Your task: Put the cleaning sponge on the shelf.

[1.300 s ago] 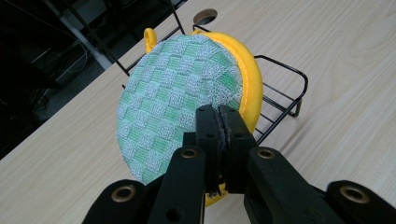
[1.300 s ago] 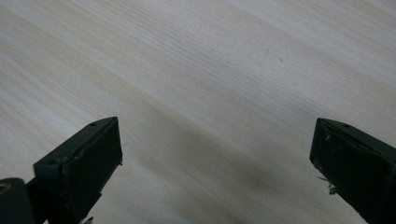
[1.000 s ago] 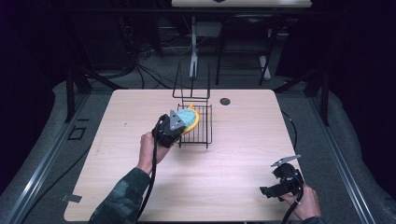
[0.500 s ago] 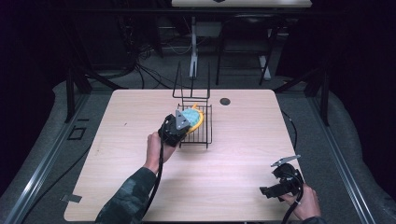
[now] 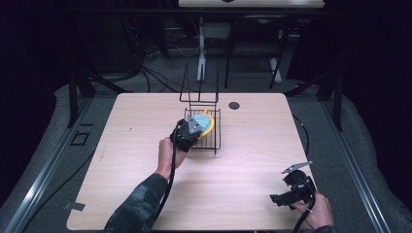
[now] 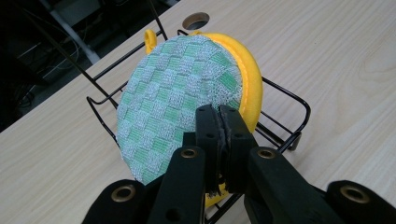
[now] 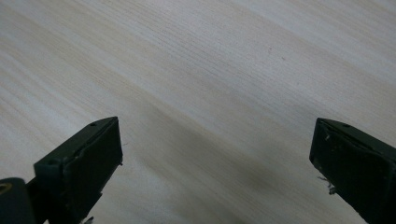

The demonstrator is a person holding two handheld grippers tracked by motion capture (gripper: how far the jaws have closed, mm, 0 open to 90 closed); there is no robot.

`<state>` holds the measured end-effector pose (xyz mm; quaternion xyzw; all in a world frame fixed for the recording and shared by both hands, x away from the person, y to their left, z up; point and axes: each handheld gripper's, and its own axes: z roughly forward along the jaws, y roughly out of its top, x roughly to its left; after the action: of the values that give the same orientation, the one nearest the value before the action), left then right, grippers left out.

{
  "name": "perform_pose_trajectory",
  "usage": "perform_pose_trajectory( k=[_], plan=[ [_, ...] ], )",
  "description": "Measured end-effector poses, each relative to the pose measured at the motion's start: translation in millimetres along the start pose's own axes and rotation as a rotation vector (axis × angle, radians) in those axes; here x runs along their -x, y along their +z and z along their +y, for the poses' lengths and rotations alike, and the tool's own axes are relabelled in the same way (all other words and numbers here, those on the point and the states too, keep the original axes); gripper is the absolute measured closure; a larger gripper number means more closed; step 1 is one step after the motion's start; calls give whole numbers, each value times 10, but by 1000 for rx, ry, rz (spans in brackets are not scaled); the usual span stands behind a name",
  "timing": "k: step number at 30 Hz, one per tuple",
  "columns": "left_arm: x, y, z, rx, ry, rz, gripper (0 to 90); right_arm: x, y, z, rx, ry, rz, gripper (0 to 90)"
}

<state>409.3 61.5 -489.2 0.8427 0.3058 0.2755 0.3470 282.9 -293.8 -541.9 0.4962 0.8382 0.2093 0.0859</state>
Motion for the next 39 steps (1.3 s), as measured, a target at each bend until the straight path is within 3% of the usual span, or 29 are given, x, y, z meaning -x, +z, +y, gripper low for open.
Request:
perform_pose_trajectory(
  k=[22,39],
  plan=[
    [-3,262,-18,-49,-34,-5,878,-3,-4,-1,-4,5,5,19],
    [60,421,-24,-81,-50,-51,874,0,-5,-12,-4,-2,3,20]
  ],
)
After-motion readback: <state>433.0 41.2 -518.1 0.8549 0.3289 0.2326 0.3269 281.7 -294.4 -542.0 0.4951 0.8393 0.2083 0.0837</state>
